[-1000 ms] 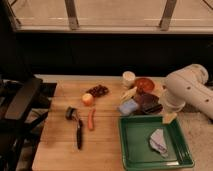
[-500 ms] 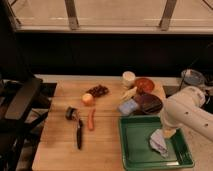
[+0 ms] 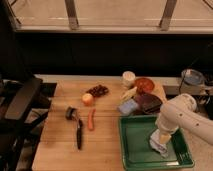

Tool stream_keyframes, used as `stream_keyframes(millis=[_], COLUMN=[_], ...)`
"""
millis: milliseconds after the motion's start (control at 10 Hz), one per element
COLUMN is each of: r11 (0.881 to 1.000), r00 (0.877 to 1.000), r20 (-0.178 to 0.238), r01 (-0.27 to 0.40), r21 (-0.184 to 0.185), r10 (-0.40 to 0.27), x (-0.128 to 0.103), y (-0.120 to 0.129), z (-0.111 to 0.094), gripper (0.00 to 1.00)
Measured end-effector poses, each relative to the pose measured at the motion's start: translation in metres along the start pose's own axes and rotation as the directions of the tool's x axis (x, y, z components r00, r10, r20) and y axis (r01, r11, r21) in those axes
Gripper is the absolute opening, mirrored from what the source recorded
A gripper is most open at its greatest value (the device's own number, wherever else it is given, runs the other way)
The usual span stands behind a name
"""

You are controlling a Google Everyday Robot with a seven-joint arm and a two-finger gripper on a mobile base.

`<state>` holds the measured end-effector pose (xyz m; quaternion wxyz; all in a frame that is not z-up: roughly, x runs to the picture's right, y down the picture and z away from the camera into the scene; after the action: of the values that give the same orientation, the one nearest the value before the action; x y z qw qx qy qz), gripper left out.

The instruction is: Place towel in red bowl

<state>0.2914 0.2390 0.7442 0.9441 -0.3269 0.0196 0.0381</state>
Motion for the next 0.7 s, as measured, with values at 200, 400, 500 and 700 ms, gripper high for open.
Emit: stream_keyframes(millis=[200,400,500,700], r11=[0.998,0.994,0.989,0.979], r00=[1.0,0.999,0.997,0.991], r20=[0.019,0.043,0.069,0.122], r01=[-0.004,-0.011,-0.013,-0.027], r21=[-0.059,-0.11,-0.145,-0.202], r10=[0.005,0.016,0.024,0.052], x=[-0.002,-0.002,-0.002,0.001], y=[0.004,0.008,0.009,0.009], z=[0.02,0.03,0.034,0.04], gripper=[0.65,0.65,0.65,0.65])
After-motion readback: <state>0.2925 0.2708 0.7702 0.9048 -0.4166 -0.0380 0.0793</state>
